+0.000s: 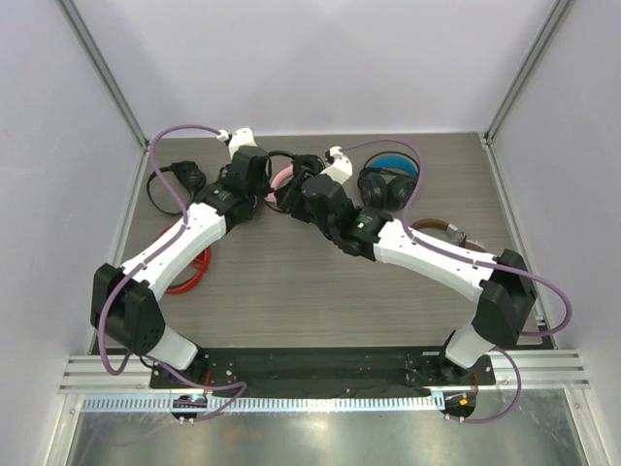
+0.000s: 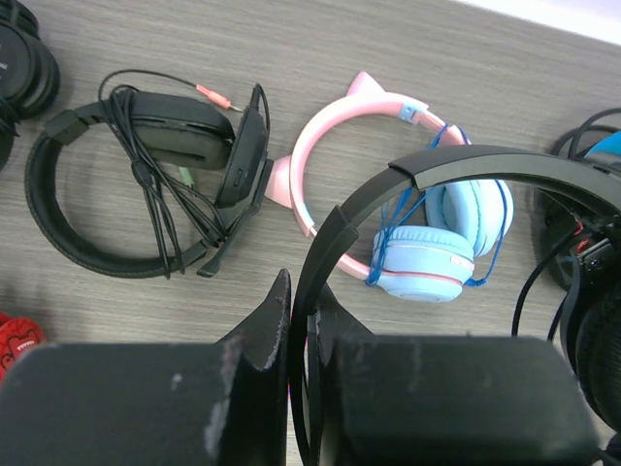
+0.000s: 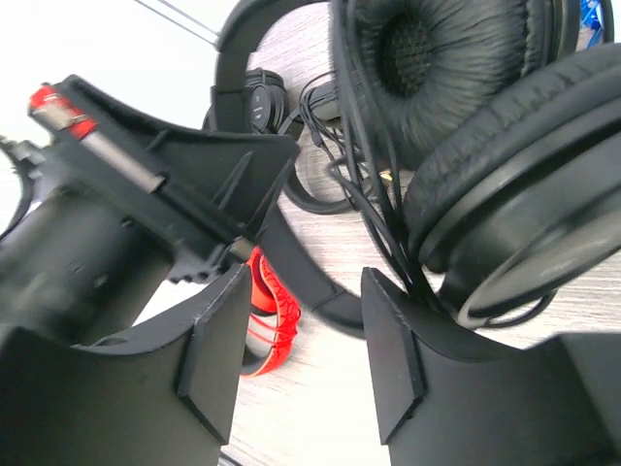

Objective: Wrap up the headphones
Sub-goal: Place the headphones on the table

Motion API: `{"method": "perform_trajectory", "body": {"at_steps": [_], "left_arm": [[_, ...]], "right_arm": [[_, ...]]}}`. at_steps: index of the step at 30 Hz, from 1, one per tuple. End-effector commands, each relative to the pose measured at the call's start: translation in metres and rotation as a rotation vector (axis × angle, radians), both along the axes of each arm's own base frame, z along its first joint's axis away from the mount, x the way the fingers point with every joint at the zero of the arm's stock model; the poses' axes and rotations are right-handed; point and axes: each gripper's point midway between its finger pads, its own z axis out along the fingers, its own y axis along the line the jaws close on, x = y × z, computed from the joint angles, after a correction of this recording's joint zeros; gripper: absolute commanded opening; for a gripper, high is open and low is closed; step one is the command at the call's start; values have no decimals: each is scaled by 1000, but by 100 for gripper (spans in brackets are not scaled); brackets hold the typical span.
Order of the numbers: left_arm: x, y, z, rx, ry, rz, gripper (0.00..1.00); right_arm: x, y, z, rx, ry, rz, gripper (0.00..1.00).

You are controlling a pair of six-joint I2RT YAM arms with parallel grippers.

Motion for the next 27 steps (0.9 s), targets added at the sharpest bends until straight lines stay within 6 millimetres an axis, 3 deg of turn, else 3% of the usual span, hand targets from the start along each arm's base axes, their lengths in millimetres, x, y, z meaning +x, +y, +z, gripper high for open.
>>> {"method": "perform_trajectory", "body": {"at_steps": [1, 2, 3, 8, 9, 18, 27], "left_arm": [[11, -9, 24, -48, -58, -16, 0], [12, -9, 22, -46, -49, -19, 0], [12, -10, 19, -43, -42, -20, 0], [13, -11, 10, -39, -21, -29, 0], [12, -11, 8, -38, -17, -30, 0], [10, -7, 3, -27, -2, -29, 0], [11, -6, -1, -21, 12, -37, 0]], "right_arm": [[-6, -6, 39, 89, -58, -7, 55], [-7, -7, 43, 96, -63, -5, 56], [-8, -8, 42, 94, -64, -3, 63], [-13, -10, 49, 116, -77, 14, 70], [-14, -10, 51, 120, -83, 18, 75], [-26, -9, 64, 157, -101, 80, 76], [-43, -31, 96, 172, -186, 106, 77]]}}
